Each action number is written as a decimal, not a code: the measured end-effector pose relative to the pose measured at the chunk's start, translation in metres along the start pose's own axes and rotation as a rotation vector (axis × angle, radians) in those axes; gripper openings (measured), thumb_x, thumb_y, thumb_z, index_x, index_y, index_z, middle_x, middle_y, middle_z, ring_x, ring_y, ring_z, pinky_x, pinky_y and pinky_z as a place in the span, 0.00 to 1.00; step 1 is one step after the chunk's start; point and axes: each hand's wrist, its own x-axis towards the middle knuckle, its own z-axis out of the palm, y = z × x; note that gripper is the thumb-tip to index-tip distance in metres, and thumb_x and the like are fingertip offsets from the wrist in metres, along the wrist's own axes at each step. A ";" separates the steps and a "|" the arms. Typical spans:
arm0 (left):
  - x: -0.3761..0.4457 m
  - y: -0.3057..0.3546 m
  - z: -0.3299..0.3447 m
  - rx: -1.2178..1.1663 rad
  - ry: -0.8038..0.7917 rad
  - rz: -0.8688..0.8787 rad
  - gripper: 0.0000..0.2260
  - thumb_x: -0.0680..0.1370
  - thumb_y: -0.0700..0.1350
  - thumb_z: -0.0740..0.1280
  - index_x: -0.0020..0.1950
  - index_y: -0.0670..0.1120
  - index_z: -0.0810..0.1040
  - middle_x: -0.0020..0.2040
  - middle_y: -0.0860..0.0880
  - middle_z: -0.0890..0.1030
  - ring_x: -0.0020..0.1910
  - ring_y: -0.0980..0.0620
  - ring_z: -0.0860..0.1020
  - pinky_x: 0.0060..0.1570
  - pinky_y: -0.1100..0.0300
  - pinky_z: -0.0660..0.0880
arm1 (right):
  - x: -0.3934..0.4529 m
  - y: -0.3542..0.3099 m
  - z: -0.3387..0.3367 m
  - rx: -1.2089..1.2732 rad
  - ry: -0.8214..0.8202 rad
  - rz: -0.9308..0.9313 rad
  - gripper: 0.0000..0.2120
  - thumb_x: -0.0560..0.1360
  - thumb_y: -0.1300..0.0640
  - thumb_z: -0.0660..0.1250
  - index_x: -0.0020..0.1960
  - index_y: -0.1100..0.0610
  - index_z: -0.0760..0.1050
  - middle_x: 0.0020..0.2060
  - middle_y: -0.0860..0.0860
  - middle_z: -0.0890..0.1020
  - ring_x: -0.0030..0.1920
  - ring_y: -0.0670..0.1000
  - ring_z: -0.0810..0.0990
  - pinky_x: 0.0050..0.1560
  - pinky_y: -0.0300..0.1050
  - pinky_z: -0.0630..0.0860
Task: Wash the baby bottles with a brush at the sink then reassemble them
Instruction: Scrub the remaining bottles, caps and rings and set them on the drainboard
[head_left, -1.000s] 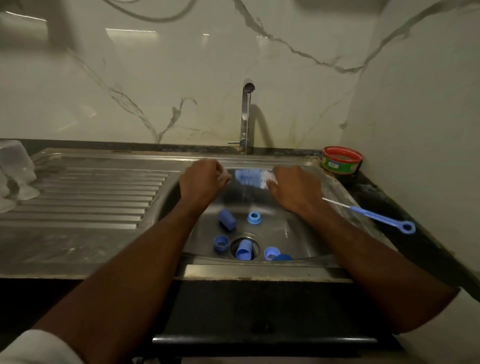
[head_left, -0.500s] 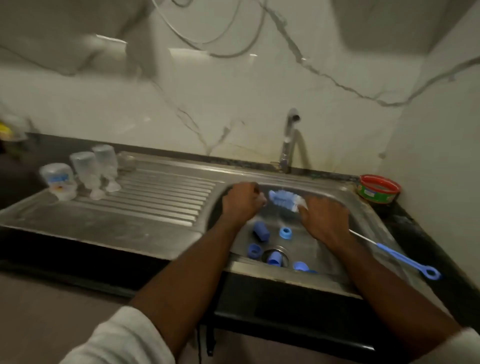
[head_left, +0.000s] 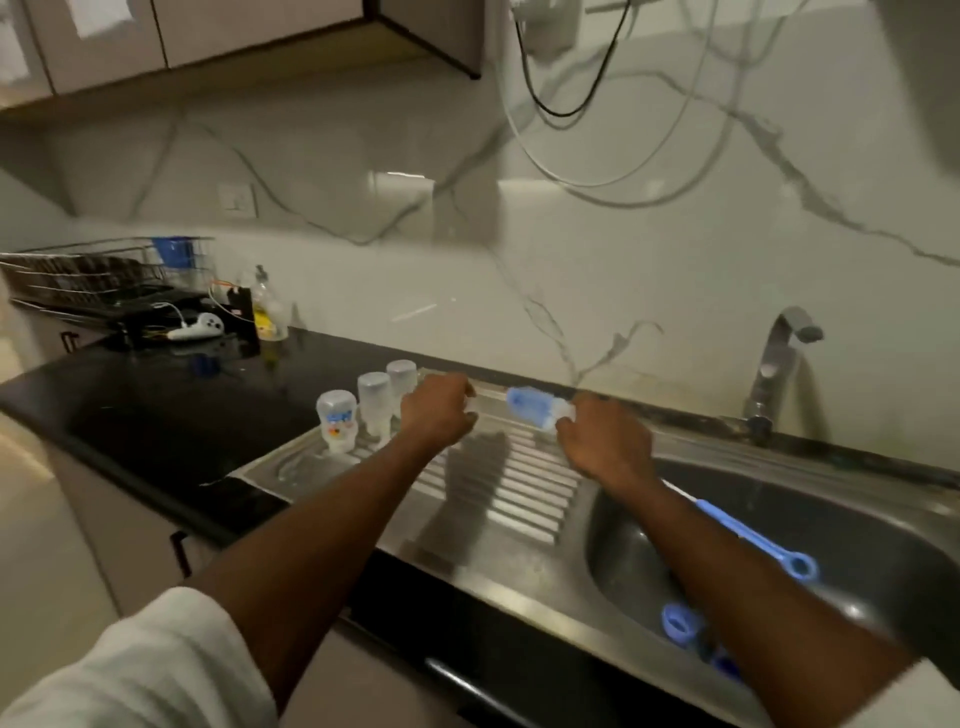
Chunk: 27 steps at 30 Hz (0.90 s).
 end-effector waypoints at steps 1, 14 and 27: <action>0.005 -0.013 -0.003 0.022 0.024 -0.011 0.15 0.75 0.55 0.71 0.61 0.55 0.78 0.58 0.51 0.81 0.59 0.49 0.78 0.53 0.53 0.76 | 0.006 -0.018 0.009 0.013 -0.004 -0.008 0.16 0.79 0.48 0.61 0.62 0.54 0.75 0.60 0.56 0.81 0.60 0.60 0.80 0.56 0.52 0.76; 0.051 -0.064 0.017 0.256 0.074 -0.052 0.08 0.78 0.45 0.71 0.56 0.48 0.81 0.52 0.46 0.83 0.53 0.47 0.81 0.47 0.56 0.77 | 0.047 -0.094 0.102 -0.063 0.027 0.009 0.17 0.80 0.43 0.62 0.62 0.53 0.75 0.56 0.53 0.83 0.55 0.56 0.82 0.47 0.48 0.73; 0.052 -0.062 0.034 0.323 0.044 -0.002 0.13 0.79 0.48 0.72 0.61 0.46 0.78 0.56 0.45 0.82 0.54 0.48 0.80 0.51 0.57 0.75 | 0.053 -0.079 0.112 -0.083 0.014 0.048 0.24 0.79 0.34 0.60 0.59 0.54 0.75 0.49 0.52 0.82 0.43 0.52 0.79 0.41 0.46 0.70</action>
